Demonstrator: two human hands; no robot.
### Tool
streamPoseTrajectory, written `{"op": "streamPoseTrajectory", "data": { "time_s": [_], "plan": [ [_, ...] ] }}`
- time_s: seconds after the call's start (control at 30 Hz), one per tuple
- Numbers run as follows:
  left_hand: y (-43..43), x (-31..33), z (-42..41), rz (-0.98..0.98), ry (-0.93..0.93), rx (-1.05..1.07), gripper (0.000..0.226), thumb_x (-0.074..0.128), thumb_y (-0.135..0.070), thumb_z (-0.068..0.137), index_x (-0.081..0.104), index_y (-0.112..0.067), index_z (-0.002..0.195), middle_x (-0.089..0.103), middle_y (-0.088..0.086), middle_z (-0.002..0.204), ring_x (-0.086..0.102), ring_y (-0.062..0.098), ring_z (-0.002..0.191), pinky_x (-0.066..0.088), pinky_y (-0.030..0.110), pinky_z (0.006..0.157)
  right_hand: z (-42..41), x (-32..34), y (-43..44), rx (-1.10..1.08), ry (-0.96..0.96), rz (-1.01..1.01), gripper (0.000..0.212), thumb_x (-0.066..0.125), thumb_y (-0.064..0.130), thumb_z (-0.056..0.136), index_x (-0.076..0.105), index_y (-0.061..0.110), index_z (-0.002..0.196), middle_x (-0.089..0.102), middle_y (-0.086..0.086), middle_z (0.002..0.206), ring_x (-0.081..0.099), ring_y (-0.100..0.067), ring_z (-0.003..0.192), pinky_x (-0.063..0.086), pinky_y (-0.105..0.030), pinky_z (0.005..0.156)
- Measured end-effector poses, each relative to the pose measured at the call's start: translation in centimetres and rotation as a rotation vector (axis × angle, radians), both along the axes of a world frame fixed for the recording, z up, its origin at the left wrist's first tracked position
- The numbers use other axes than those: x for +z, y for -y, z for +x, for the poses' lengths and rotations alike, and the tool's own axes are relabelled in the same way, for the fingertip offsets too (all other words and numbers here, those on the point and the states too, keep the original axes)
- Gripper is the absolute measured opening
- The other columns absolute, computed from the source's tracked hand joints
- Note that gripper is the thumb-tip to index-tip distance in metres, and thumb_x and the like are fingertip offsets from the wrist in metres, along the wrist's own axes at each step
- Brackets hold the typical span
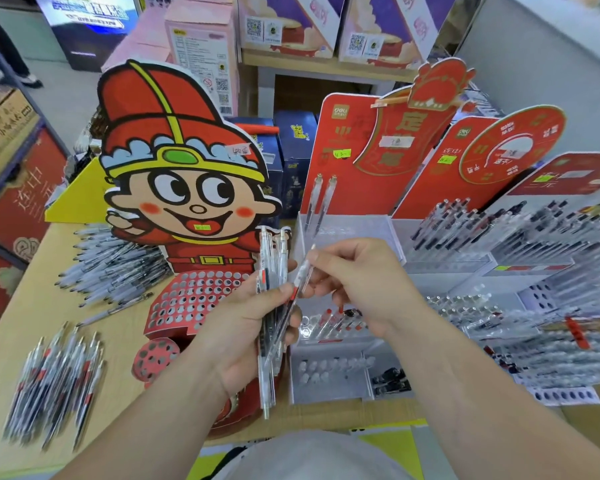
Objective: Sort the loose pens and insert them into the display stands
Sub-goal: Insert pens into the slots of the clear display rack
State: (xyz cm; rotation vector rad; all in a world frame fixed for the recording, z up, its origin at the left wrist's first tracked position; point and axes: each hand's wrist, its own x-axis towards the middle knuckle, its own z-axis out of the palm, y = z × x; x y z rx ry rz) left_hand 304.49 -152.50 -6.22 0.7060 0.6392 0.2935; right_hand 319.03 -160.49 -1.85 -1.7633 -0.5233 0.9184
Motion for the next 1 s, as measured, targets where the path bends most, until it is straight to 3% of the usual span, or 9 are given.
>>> {"op": "streamPoseTrajectory", "data": {
  "time_s": [0.07, 0.17, 0.33, 0.43, 0.5, 0.67, 1.0],
  "plan": [
    [-0.1, -0.2, 0.2, -0.033, -0.006, 0.021, 0.026, 0.064, -0.009, 0.092, 0.068, -0.012, 0.118, 0.064, 0.019, 0.099, 0.056, 0.020, 0.060, 0.044, 0.029, 0.049, 0.7, 0.5, 0.3, -0.067, 0.020, 0.059, 0.015, 0.071, 0.014, 0.092, 0.073, 0.008, 0.078, 0.071, -0.007, 0.068, 0.064, -0.014, 0.056, 0.046, -0.025, 0.048],
    [-0.4, -0.5, 0.4, -0.053, -0.004, 0.047, 0.025, 0.064, -0.010, 0.091, 0.068, -0.012, 0.116, 0.064, 0.017, 0.097, 0.054, 0.019, 0.060, 0.043, 0.028, 0.047, 2.4, 1.9, 0.8, -0.215, 0.119, 0.188, 0.012, 0.072, 0.014, 0.091, 0.073, 0.008, 0.080, 0.071, -0.007, 0.070, 0.065, -0.017, 0.060, 0.050, -0.025, 0.050],
    [-0.6, -0.4, 0.4, -0.041, 0.027, 0.057, 0.027, 0.061, -0.016, 0.092, 0.063, -0.012, 0.119, 0.068, 0.015, 0.095, 0.051, 0.018, 0.058, 0.042, 0.027, 0.045, 4.9, 3.5, 1.2, -0.398, 0.633, 0.389, 0.010, 0.073, 0.018, 0.092, 0.069, 0.022, 0.083, 0.071, -0.004, 0.071, 0.070, -0.017, 0.060, 0.056, -0.030, 0.054],
    [-0.8, -0.6, 0.6, -0.050, 0.037, 0.070, 0.026, 0.059, -0.018, 0.094, 0.065, -0.013, 0.119, 0.066, 0.013, 0.093, 0.050, 0.019, 0.059, 0.041, 0.028, 0.047, 5.7, 3.3, 0.5, -0.371, 0.797, 0.373, 0.015, 0.072, 0.023, 0.091, 0.065, 0.034, 0.084, 0.070, 0.004, 0.074, 0.071, -0.015, 0.064, 0.060, -0.040, 0.061],
    [-0.9, -0.6, 0.6, -0.052, 0.042, 0.074, 0.021, 0.057, -0.017, 0.096, 0.065, -0.014, 0.115, 0.066, 0.014, 0.092, 0.050, 0.019, 0.059, 0.041, 0.028, 0.047, 6.0, 2.6, -0.3, -0.342, 0.855, 0.344, 0.017, 0.072, 0.025, 0.091, 0.063, 0.038, 0.083, 0.070, 0.007, 0.074, 0.071, -0.017, 0.066, 0.060, -0.042, 0.063],
    [-0.9, -0.7, 0.4, -0.038, 0.024, 0.083, 0.029, 0.055, -0.015, 0.098, 0.061, -0.010, 0.126, 0.067, 0.013, 0.091, 0.051, 0.019, 0.059, 0.040, 0.028, 0.048, 6.2, 0.8, -1.6, -0.331, 0.895, 0.325, 0.006, 0.071, 0.025, 0.090, 0.065, 0.026, 0.088, 0.069, 0.009, 0.077, 0.070, -0.016, 0.069, 0.059, -0.042, 0.063],
    [-1.1, -1.1, 0.4, -0.036, 0.011, 0.102, 0.020, 0.055, -0.013, 0.099, 0.063, -0.011, 0.118, 0.067, 0.016, 0.094, 0.052, 0.020, 0.060, 0.041, 0.029, 0.048, 6.4, 1.4, -2.4, -0.315, 0.994, 0.313, 0.007, 0.073, 0.020, 0.089, 0.071, 0.014, 0.090, 0.064, 0.018, 0.074, 0.065, -0.002, 0.067, 0.053, -0.017, 0.064]
  ]
}}
